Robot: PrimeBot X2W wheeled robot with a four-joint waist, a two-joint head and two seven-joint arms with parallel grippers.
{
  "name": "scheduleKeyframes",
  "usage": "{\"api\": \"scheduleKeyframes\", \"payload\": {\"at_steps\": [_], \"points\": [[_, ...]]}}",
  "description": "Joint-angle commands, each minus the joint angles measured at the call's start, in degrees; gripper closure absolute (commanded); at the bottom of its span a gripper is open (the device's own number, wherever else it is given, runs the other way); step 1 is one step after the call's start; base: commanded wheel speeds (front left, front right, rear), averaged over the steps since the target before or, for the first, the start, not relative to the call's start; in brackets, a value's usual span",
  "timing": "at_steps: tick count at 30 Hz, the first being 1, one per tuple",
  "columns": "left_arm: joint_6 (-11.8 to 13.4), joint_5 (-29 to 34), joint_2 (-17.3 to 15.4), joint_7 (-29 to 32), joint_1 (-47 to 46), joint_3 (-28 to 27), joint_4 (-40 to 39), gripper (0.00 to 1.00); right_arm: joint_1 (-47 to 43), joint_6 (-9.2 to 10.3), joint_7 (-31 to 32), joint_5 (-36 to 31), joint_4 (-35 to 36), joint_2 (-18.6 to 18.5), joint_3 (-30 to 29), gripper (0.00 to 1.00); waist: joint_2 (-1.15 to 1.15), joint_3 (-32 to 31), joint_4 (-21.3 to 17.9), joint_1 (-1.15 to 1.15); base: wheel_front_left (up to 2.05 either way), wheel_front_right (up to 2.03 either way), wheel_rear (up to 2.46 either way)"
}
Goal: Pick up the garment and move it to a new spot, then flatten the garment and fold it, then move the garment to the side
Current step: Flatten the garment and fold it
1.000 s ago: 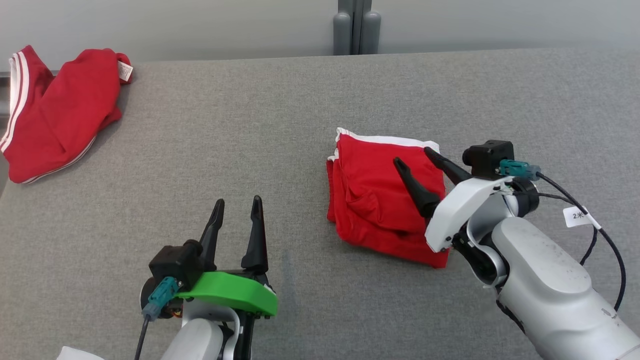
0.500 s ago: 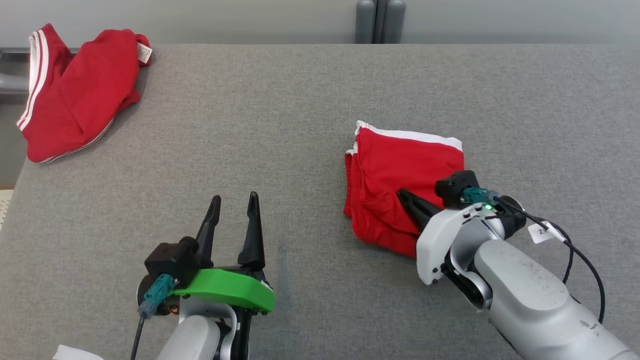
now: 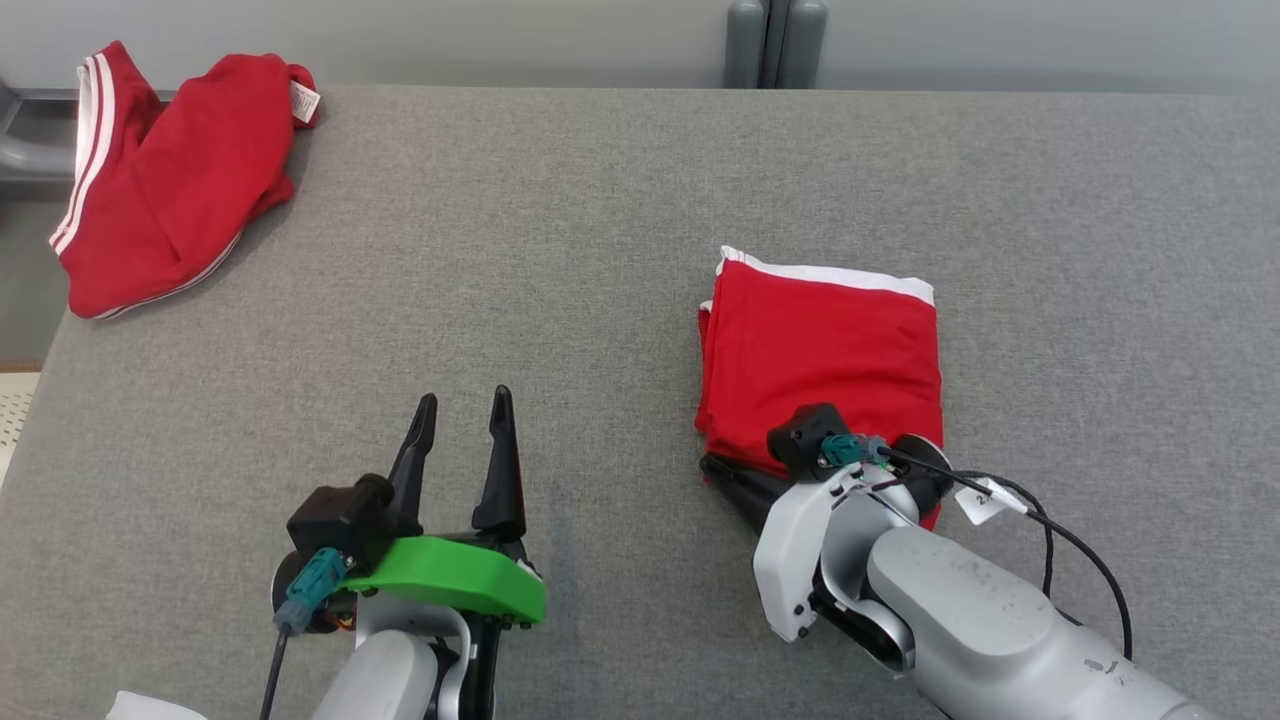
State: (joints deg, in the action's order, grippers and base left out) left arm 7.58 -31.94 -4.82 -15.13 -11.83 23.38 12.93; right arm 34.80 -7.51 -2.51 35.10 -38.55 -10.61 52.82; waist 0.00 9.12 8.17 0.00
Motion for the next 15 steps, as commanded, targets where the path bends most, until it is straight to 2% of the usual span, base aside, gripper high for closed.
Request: {"api": "scheduleKeyframes", "payload": {"at_steps": [1, 4, 5, 7, 9, 15], "points": [[-0.13, 0.49, -0.05, -0.02, -0.34, -0.36, 0.09, 0.00, 1.01, 0.04, -1.02, 0.36, -0.08, 0.10, 0.31, 1.00, 0.00, -0.33, -0.37, 0.00, 0.00, 0.00, 0.00], [-0.15, 1.16, -0.32, -0.02, 0.08, -0.76, 0.40, 0.00, 1.54, 0.04, -4.14, 1.05, -0.19, -0.03, 0.38, 1.00, 0.00, -1.26, -1.32, 0.00, 0.00, 0.00, 0.00], [-0.13, 1.32, -0.38, -0.03, 0.16, -0.90, 0.51, 0.00, 1.61, 0.04, -5.06, 1.25, -0.16, -0.06, 0.03, 0.93, 0.00, -1.59, -1.64, 0.00, 0.00, 0.00, 0.00], [-0.18, 1.93, -0.59, -0.02, 0.24, -1.24, 0.69, 0.00, 1.69, 0.04, -7.36, 1.48, 0.04, -0.12, -1.23, 0.58, 0.00, -2.34, -2.39, 0.00, 0.00, 0.00, 0.00], [-0.20, 2.54, -0.84, -0.02, 0.22, -1.63, 0.88, 0.00, 1.28, 0.04, -9.15, 1.64, 0.30, -0.25, -2.84, 0.00, 0.00, -3.12, -3.20, 0.00, 0.00, 0.00, 0.00], [-0.39, 4.35, -0.87, -0.02, 0.45, -2.33, 1.88, 0.00, -1.68, 0.04, -12.15, -1.02, 0.25, -0.94, -11.85, 0.00, 0.00, -5.34, -5.66, 0.00, 0.00, 0.00, 0.00]]}}
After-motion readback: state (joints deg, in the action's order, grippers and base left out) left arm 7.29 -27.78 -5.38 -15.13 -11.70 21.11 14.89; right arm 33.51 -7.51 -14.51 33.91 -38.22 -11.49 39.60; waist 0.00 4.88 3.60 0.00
